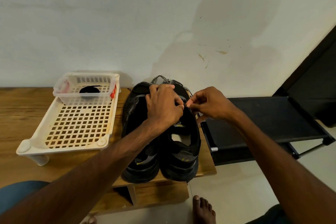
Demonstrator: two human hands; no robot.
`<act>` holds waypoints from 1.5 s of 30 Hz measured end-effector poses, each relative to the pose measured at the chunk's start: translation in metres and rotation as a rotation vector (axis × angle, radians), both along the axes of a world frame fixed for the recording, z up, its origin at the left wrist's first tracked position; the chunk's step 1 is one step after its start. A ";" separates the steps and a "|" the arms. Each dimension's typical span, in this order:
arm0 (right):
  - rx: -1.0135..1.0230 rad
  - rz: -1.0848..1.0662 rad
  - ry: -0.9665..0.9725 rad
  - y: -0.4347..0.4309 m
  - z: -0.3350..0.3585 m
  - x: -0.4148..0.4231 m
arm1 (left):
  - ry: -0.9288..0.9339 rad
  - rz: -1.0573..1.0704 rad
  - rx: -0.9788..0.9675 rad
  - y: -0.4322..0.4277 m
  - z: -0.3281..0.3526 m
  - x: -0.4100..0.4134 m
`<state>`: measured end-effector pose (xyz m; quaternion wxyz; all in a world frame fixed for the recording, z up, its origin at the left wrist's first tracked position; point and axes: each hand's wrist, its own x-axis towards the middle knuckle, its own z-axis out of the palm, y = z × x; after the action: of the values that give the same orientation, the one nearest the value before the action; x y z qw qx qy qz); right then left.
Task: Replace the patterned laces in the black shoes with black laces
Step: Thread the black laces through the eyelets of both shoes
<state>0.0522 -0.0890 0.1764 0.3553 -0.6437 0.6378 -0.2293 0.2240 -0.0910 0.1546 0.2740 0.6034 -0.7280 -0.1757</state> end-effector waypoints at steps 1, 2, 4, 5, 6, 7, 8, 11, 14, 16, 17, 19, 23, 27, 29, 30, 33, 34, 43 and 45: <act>-0.007 0.014 0.029 0.000 0.000 0.001 | -0.040 -0.010 -0.004 0.000 0.001 0.001; -0.022 0.021 0.073 0.001 0.001 0.004 | -0.099 -0.016 -0.015 0.001 0.001 0.002; -0.095 0.020 0.203 0.001 0.003 0.006 | -0.223 -0.013 -0.061 0.003 0.000 0.002; -0.155 0.011 0.264 0.000 0.005 0.005 | -0.266 -0.004 -0.090 0.003 -0.001 0.002; -0.209 -0.006 0.283 0.000 0.009 0.002 | -0.291 0.004 -0.114 0.003 -0.002 0.001; -0.240 -0.044 0.218 0.000 0.014 -0.003 | -0.307 0.012 -0.129 0.002 -0.003 0.000; -0.241 -0.100 0.050 0.001 0.021 -0.008 | -0.317 0.017 -0.133 0.001 -0.005 0.000; -0.167 -0.188 -0.764 0.010 0.045 -0.019 | -0.284 0.017 -0.149 -0.001 -0.008 0.000; -0.115 -0.220 -1.202 0.018 0.054 -0.024 | 0.033 0.029 -0.198 -0.002 -0.003 0.002; -0.078 -0.294 -1.047 0.017 0.048 -0.022 | 0.328 0.029 -0.234 -0.007 0.007 0.005; -0.085 -0.298 -0.808 0.016 0.043 -0.021 | 0.429 0.032 -0.266 -0.010 0.014 0.008; -0.146 -0.145 -0.133 0.013 0.029 -0.020 | 0.507 0.043 -0.318 -0.013 0.027 0.013; -0.065 0.148 0.389 0.012 0.010 -0.010 | 0.528 0.053 -0.360 -0.016 0.033 0.017; -0.284 -0.006 0.265 0.008 0.024 -0.012 | 0.442 0.051 -0.314 -0.021 0.028 0.021; -0.336 -0.095 -0.051 0.009 0.035 -0.013 | 0.339 0.027 -0.231 -0.027 0.022 0.027; -0.324 -0.134 -0.305 0.011 0.040 -0.013 | 0.249 0.014 -0.178 -0.031 0.017 0.032; -0.169 -0.195 -1.137 0.020 0.059 -0.013 | 0.016 -0.015 -0.003 -0.038 0.011 0.045; -0.121 -0.220 -1.241 0.022 0.062 -0.013 | -0.018 -0.014 0.030 -0.039 0.012 0.049; -0.082 0.128 0.480 0.007 0.006 -0.004 | 0.369 -0.175 0.207 -0.030 0.039 0.046; -0.078 0.114 0.464 0.005 0.009 -0.001 | 0.395 -0.214 0.187 -0.025 0.034 0.035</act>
<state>0.0509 -0.0835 0.1850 0.1867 -0.7274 0.6556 -0.0794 0.2592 -0.1158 0.1882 0.3336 0.4997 -0.7006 -0.3849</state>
